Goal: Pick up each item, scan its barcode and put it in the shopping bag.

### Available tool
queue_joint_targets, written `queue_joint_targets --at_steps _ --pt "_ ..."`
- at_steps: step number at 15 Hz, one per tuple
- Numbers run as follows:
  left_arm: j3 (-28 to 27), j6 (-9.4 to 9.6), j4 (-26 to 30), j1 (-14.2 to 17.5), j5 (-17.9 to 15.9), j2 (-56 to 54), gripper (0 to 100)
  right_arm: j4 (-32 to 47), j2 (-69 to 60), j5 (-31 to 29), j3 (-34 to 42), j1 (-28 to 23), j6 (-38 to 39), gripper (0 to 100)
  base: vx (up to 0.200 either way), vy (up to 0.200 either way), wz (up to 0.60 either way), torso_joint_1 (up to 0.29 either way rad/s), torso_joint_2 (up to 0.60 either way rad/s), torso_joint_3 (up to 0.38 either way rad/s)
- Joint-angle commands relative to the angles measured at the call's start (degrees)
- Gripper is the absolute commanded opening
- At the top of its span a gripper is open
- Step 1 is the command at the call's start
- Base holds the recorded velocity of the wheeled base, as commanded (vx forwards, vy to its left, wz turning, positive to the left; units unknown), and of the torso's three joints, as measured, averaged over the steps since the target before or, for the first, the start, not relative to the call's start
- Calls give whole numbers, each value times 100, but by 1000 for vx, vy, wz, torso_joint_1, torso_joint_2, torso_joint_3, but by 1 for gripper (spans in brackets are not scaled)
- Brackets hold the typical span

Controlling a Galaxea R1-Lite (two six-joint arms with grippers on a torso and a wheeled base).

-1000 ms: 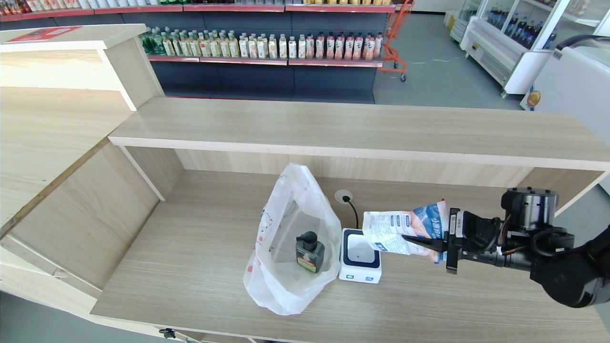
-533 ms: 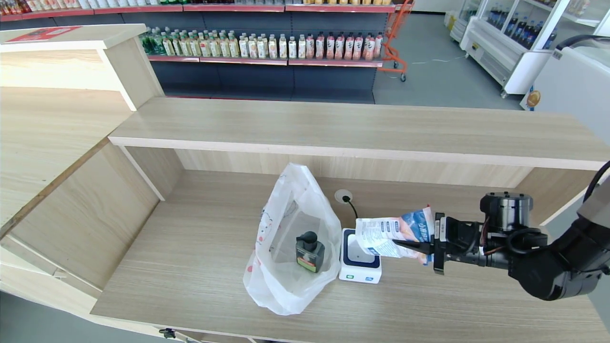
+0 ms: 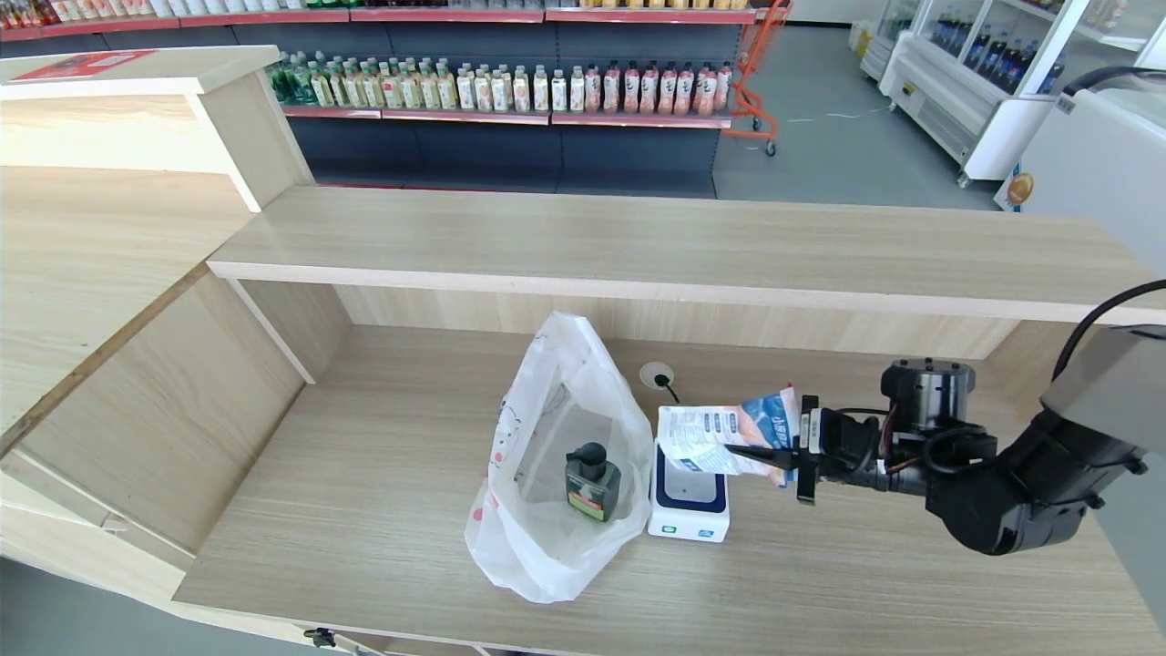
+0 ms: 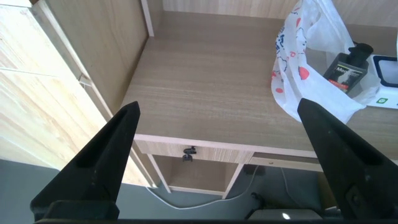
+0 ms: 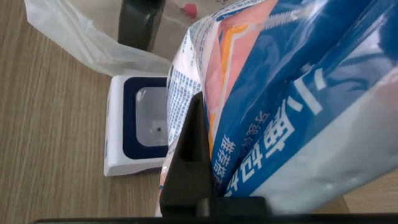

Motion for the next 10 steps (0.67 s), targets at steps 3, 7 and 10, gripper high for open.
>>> queue_joint_targets --at_steps 3,7,10 --pt "1 -2 -1 0 -2 -2 100 -202 291 55 -90 81 5 0 0 0 0 0 0 0" --pt "1 -2 -1 0 -2 -2 100 -202 230 55 -108 81 57 0 0 0 0 0 0 0" --pt "1 -2 -1 0 -2 -2 100 -211 159 55 -99 81 172 0 0 0 0 0 0 0"
